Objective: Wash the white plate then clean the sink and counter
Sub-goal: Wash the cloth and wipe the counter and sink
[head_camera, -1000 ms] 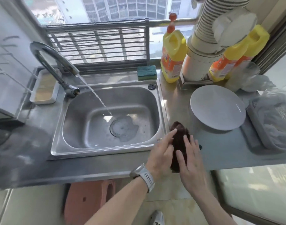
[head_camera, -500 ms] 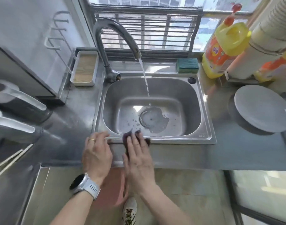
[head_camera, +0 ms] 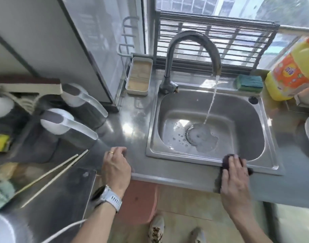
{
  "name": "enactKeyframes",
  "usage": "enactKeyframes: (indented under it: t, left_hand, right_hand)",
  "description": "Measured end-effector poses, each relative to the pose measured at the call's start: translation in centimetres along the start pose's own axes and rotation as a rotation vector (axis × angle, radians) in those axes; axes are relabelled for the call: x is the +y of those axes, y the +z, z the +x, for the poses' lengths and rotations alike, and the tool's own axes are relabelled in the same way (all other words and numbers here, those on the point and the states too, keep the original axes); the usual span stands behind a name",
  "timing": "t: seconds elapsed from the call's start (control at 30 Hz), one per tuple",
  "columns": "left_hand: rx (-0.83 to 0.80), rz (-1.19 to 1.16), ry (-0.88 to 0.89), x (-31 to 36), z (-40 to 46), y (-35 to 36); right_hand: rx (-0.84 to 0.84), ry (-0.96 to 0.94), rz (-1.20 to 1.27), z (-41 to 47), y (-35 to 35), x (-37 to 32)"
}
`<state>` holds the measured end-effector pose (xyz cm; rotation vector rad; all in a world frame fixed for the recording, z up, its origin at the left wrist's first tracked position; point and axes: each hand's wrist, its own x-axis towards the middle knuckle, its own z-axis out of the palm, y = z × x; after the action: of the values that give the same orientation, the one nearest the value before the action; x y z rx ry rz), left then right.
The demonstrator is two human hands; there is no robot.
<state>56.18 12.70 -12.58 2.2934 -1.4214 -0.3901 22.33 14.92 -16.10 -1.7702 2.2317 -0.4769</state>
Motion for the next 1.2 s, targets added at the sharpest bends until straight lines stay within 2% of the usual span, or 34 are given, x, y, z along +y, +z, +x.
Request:
enactKeyframes:
  t: [0.07, 0.27, 0.33, 0.37, 0.43, 0.53, 0.6, 0.7, 0.83, 0.93, 1.03, 1.2]
  left_hand:
    - [0.011, -0.031, -0.014, -0.1, 0.1, -0.4]
    - [0.041, -0.141, -0.077, -0.8, 0.9, -1.4]
    - [0.079, -0.151, -0.083, -1.4, 1.2, -1.8]
    - [0.097, -0.148, -0.065, -1.8, 1.4, -1.8]
    - [0.106, -0.113, -0.018, -3.0, 1.9, -1.3]
    - [0.084, -0.071, 0.041, -4.4, 2.3, -0.4]
    - [0.075, -0.068, 0.066, -4.6, 2.5, 0.0]
    - [0.065, -0.08, 0.035, -4.7, 2.7, -0.1]
    - [0.006, -0.099, -0.075, -3.1, 3.3, -0.2]
    - [-0.02, -0.161, -0.082, -0.7, 4.0, -0.4]
    - [0.002, -0.229, -0.06, 0.8, 5.1, -0.6]
    - [0.02, -0.227, 0.002, 1.5, 6.7, -0.8]
  right_hand:
    - [0.016, -0.005, 0.001, -0.8, 1.4, -3.4]
    - [-0.184, -0.723, 0.018, -3.7, 9.8, -19.6]
    - [-0.3, -0.911, 0.025, -1.7, 11.5, -22.4]
    - [-0.322, -0.947, 0.01, 0.0, 12.2, -23.1]
    - [-0.277, -0.901, -0.039, 4.7, 13.2, -24.2]
    - [-0.223, -0.71, -0.087, 12.3, 13.5, -26.2]
    - [-0.217, -0.608, -0.08, 14.0, 13.7, -27.3]
    - [-0.145, -0.51, -0.06, 8.4, 13.8, -27.1]
    - [-0.113, -0.601, -0.072, -3.0, 12.6, -22.7]
    - [-0.132, -0.597, -0.082, -2.2, 12.2, -22.3]
    - [-0.057, -0.4, -0.028, 4.1, 12.4, -25.8]
    - [-0.086, 0.173, 0.282, 15.5, 12.1, -30.2]
